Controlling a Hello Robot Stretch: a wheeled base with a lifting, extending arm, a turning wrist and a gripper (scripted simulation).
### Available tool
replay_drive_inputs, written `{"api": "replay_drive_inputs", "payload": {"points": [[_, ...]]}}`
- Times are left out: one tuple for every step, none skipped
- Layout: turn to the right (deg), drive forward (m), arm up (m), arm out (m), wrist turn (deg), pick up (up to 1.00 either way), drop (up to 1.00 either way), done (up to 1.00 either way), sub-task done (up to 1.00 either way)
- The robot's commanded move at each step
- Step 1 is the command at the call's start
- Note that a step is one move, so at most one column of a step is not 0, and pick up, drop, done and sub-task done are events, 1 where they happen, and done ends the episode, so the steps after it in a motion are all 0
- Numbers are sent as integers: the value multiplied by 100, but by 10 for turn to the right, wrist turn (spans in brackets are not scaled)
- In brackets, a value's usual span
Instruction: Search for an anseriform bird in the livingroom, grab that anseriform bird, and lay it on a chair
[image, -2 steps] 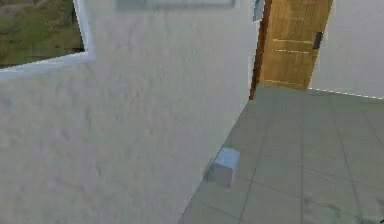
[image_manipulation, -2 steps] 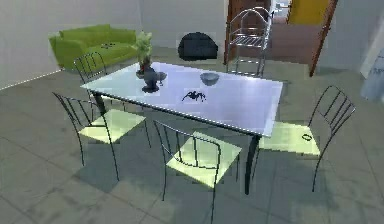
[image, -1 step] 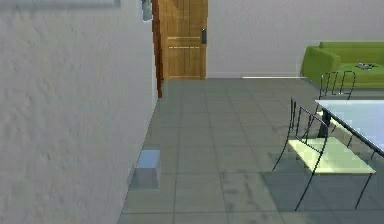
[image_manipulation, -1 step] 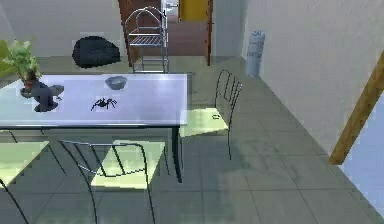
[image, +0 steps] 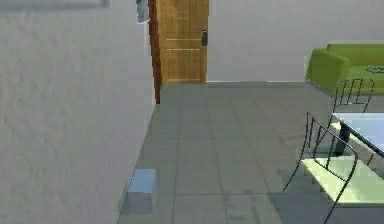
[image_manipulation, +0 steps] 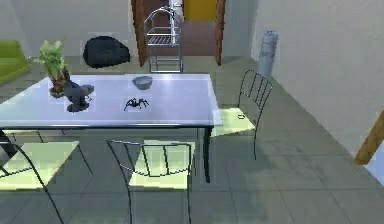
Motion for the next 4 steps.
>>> {"api": "replay_drive_inputs", "payload": {"points": [[-270,0,0,0,0,0,0,0,0],[450,0,0,0,0,0,0,0,0],[240,0,0,0,0,0,0,0,0],[0,90,0,0,0,0,0,0,0]]}}
